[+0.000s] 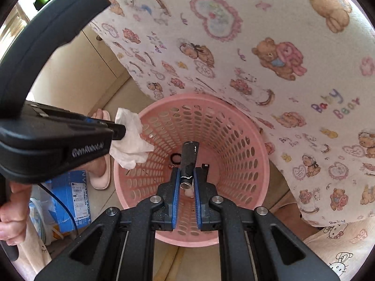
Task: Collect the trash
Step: 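Carry tissue and clip over the wastebasket and open both tools to drop them, then move both tools back to the bed toward the pink tissue pack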
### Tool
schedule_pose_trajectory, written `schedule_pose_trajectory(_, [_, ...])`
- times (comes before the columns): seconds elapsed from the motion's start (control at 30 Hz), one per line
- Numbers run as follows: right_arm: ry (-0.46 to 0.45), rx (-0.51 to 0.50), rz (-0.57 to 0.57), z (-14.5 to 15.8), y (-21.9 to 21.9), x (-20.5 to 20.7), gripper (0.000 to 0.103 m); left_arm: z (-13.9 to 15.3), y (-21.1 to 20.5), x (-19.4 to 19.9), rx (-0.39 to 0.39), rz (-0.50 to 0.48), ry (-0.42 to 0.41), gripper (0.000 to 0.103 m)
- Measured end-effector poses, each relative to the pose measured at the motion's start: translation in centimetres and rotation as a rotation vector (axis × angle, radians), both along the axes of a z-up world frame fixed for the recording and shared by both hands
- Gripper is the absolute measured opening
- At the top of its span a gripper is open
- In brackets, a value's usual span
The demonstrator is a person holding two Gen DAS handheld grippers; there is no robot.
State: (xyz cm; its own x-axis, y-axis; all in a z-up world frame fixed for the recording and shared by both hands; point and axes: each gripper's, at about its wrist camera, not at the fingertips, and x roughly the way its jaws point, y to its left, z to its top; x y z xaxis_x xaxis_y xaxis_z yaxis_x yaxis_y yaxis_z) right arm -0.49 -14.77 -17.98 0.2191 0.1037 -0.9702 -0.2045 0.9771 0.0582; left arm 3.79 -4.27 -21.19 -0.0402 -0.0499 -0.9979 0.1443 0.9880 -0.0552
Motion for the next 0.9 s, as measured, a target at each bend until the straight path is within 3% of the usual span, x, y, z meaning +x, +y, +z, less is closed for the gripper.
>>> schedule_pose_trajectory(0.2, [0.023,-0.014,-0.018,-1.1,-0.2,0.5,0.011,-0.8,-0.1,-0.1,0.015,-0.001,0.024,0.009])
schedule_pose_trajectory(0.3, [0.045,-0.015,-0.035,-1.5,-0.3,0.9,0.015,-0.7,0.2,-0.1,0.028,0.023,0.033,0.056])
schedule_pose_trajectory(0.4, [0.065,-0.011,-0.056,-1.9,-0.5,1.1,0.031,0.2,0.2,-0.2,0.037,0.022,0.012,0.055])
schedule_pose_trajectory(0.57, [0.035,0.007,-0.086,-1.1,-1.0,0.9,0.059,2.2,0.7,-0.2,0.005,0.049,-0.028,0.067])
schedule_pose_trajectory(0.8, [-0.022,0.003,-0.099,1.0,-1.1,0.9,0.06,6.3,2.1,0.0,-0.011,0.123,-0.148,0.069])
schedule_pose_trajectory(0.9, [-0.092,0.014,-0.1,3.1,-1.2,0.7,0.06,8.7,2.7,-0.1,-0.021,0.136,-0.225,0.069])
